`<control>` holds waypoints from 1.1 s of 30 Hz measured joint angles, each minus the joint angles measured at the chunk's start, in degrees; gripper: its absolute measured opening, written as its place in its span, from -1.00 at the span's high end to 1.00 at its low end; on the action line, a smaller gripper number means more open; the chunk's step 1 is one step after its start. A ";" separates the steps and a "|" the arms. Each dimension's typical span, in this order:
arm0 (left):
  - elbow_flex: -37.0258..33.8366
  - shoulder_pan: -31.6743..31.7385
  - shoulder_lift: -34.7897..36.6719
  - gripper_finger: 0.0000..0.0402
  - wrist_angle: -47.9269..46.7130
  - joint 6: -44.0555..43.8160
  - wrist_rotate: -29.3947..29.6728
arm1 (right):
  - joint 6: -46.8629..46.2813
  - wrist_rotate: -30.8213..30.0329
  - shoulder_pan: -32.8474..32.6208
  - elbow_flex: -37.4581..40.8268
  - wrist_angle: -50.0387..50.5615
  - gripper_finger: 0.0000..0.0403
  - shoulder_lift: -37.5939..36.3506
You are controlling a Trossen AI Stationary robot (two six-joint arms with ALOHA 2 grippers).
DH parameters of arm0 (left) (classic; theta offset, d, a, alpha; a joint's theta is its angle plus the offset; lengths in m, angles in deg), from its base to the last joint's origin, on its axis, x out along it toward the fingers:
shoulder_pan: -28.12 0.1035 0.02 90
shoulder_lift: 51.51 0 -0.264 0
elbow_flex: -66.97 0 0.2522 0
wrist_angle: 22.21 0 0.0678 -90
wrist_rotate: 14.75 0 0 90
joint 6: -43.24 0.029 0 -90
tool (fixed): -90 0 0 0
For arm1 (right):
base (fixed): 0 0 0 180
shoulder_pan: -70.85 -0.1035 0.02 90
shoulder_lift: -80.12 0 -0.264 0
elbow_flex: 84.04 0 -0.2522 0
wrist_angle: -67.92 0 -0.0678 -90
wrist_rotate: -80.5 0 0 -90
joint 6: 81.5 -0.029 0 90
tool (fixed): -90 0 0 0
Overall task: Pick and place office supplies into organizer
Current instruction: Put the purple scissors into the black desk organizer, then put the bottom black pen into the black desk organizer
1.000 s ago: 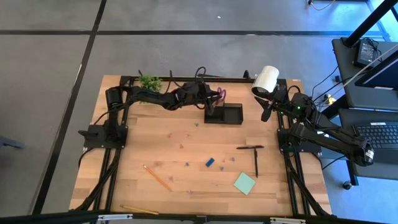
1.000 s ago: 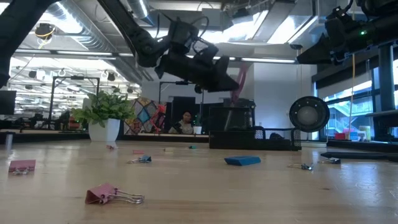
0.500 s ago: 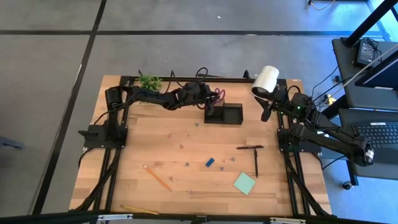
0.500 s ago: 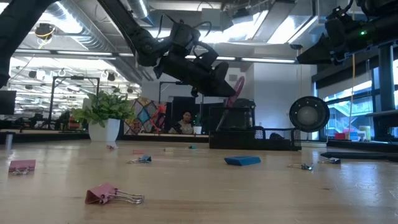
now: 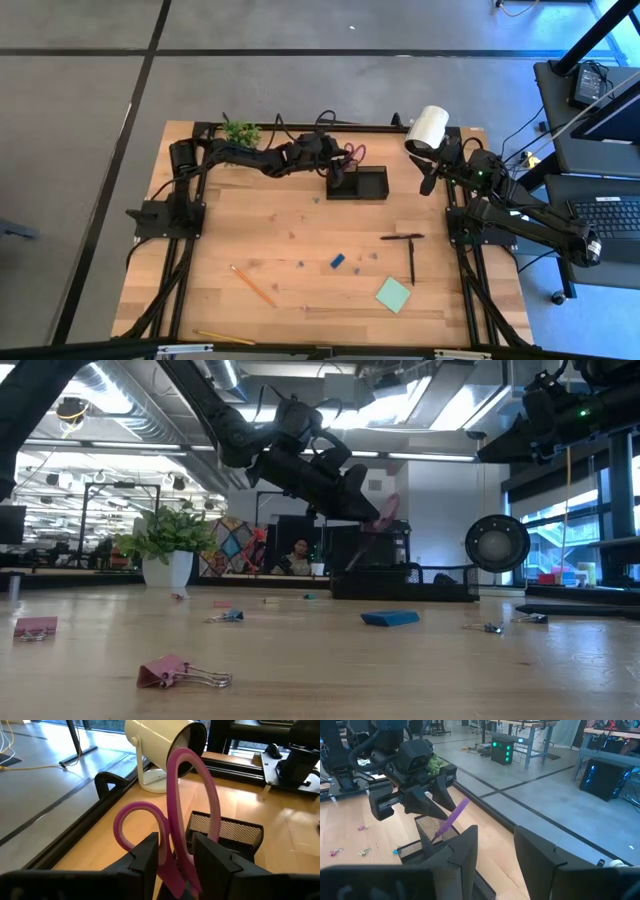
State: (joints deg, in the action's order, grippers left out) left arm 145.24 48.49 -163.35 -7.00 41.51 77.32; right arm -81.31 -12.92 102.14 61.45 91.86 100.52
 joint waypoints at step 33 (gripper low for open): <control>0.00 -0.35 0.20 0.32 0.33 2.30 -4.67 | 0.29 -0.02 -0.02 0.00 0.02 0.34 0.00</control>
State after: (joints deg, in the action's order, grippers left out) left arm 145.24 48.14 -163.15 -6.67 43.80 72.65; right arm -81.03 -12.94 102.12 61.45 91.88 100.52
